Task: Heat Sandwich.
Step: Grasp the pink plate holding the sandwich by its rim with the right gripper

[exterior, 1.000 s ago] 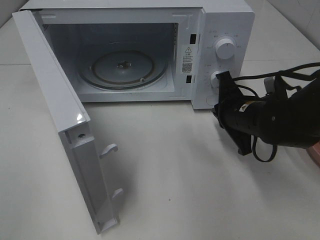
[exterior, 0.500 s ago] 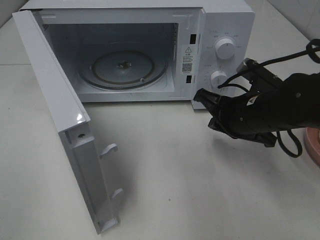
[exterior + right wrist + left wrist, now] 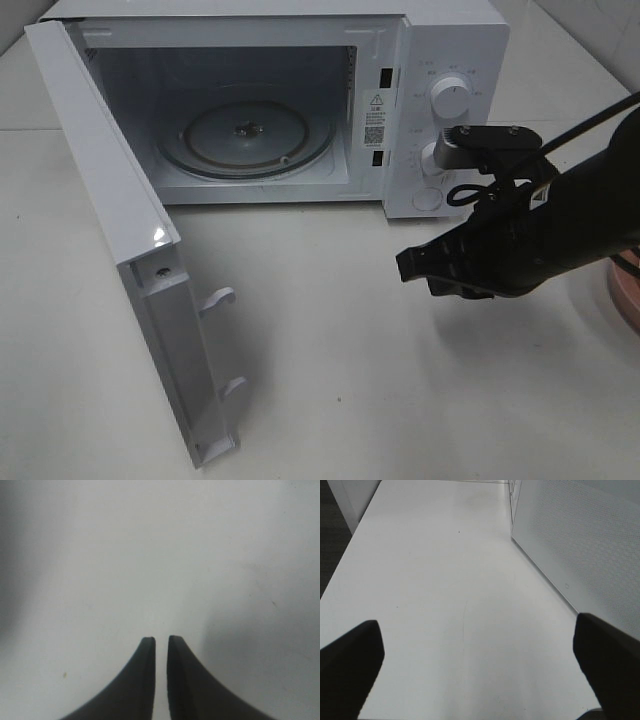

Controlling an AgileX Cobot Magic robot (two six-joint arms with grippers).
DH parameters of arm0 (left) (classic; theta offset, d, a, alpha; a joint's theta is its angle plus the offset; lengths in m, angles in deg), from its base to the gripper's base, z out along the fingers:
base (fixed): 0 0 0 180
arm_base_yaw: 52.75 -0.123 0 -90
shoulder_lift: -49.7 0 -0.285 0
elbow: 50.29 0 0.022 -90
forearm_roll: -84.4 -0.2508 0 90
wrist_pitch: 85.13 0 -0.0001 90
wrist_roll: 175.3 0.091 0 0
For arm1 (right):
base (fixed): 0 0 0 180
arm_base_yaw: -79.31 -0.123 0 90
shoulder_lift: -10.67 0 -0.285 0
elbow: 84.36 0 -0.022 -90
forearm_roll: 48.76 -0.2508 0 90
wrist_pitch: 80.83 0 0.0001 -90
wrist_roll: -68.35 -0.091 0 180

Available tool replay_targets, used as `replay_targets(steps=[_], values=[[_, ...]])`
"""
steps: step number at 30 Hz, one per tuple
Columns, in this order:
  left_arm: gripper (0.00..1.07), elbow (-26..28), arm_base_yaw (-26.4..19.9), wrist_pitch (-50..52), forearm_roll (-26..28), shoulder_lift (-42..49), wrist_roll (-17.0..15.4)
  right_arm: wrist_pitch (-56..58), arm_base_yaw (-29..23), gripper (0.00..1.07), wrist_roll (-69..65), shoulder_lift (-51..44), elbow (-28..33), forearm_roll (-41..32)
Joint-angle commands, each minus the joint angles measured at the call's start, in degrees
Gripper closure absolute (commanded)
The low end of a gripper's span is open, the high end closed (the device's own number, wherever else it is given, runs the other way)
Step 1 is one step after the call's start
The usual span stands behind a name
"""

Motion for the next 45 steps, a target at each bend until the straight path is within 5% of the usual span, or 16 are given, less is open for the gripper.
replay_targets(steps=[1,11,26,45], values=[[0.09,0.0,-0.11,0.29,0.4,0.92,0.06,6.13,0.06,0.93,1.03,-1.89,-0.17,4.76],[0.09,0.0,-0.11,0.29,0.4,0.92,0.06,20.63,0.4,0.79,0.63,-6.42,-1.78,10.37],[0.09,0.0,-0.11,0.29,0.4,0.92,0.06,26.13,12.43,0.17,0.52,-11.17,-2.01,17.13],[0.09,0.0,-0.11,0.29,0.4,0.92,0.06,24.69,25.67,0.21,-2.81,-10.94,-2.01,25.15]])
